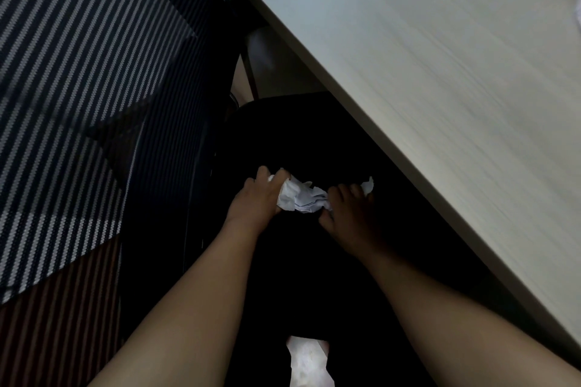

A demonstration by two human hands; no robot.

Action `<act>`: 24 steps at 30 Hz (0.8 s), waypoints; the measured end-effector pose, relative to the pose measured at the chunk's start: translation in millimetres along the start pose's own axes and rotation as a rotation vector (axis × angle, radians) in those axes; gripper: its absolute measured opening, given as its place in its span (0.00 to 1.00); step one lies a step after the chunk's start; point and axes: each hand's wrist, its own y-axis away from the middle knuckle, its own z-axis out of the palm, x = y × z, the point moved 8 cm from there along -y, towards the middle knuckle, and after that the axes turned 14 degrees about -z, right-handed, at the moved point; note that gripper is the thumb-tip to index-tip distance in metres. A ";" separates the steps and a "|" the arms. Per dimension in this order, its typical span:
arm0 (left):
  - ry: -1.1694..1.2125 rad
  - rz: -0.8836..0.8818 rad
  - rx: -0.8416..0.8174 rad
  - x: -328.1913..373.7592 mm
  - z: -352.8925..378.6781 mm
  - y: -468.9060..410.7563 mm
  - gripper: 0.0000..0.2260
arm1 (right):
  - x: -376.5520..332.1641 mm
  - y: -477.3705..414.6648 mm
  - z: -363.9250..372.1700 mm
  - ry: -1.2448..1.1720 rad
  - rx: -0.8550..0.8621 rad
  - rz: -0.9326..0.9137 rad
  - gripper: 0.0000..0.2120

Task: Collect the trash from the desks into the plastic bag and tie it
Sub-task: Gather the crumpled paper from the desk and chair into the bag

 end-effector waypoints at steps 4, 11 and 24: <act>0.050 0.049 -0.012 11.7 -22.0 14.7 0.19 | -3.4 3.2 -27.8 -0.048 -0.009 0.024 0.12; 0.128 -0.024 0.007 12.8 -95.6 68.1 0.17 | -41.0 6.8 -104.0 -0.140 -0.159 0.068 0.16; 0.241 -0.113 -0.057 -4.6 -40.2 129.7 0.22 | -56.8 64.3 -91.9 -0.084 -0.260 0.069 0.13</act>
